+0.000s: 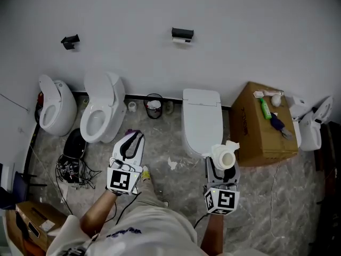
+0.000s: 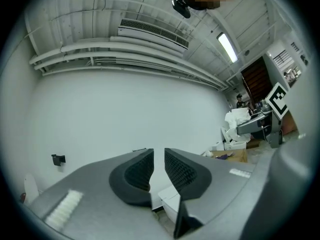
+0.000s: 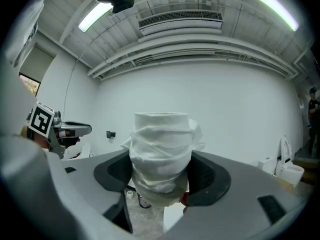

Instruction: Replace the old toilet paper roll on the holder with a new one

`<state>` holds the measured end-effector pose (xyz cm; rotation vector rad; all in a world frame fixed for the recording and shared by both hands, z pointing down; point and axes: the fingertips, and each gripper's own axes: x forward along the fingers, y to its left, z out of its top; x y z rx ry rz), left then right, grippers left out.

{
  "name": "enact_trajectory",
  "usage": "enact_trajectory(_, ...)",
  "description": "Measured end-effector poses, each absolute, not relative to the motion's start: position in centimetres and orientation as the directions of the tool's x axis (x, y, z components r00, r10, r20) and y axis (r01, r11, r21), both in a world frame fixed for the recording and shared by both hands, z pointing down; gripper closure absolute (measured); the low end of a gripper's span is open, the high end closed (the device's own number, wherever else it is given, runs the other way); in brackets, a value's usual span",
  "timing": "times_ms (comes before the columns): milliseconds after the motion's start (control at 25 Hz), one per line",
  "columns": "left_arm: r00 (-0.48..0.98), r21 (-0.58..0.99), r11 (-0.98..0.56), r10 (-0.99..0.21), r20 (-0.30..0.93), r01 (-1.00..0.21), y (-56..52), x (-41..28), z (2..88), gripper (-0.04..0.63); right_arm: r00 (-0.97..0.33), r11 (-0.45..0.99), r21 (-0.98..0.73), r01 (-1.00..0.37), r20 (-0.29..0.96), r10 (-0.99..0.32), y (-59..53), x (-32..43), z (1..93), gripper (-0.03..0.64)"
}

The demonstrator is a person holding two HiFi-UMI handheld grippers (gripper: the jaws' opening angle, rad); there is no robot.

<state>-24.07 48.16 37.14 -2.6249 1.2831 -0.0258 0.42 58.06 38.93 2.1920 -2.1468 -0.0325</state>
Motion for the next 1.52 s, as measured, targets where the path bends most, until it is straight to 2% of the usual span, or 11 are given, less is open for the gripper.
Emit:
enact_trajectory(280, 0.649, -0.206, -0.625, -0.757, -0.073, -0.753, 48.2, -23.4, 37.1, 0.395, 0.02, -0.015, 0.08, -0.997, 0.055, -0.998, 58.0, 0.2, 39.4, 0.305)
enact_trajectory(480, 0.655, -0.198, -0.636, -0.754, -0.048, -0.746, 47.8, -23.5, 37.4, 0.366, 0.034, -0.028, 0.079, -0.996, 0.067, -0.997, 58.0, 0.4, 39.8, 0.305)
enact_trajectory(880, 0.667, -0.215, -0.648, -0.745, -0.023, -0.731, 46.7, -23.3, 37.7, 0.263, 0.026, -0.015, 0.089, -0.996, 0.12, -0.992, 57.4, 0.0, 41.7, 0.305)
enact_trajectory(1080, 0.667, -0.207, -0.654, -0.745, 0.007, -0.728, 45.0, -23.1, 38.7, 0.254, 0.04, -0.026, 0.08, -0.996, 0.187, -0.982, 57.2, 0.8, 43.9, 0.305)
enact_trajectory(1520, 0.72, -0.174, -0.711, -0.694, 0.011, -0.682, 36.1, -22.5, 39.2, 0.097, 0.097, -0.08, 0.084, -0.993, 0.232, -0.968, 48.4, 1.7, 43.4, 0.305)
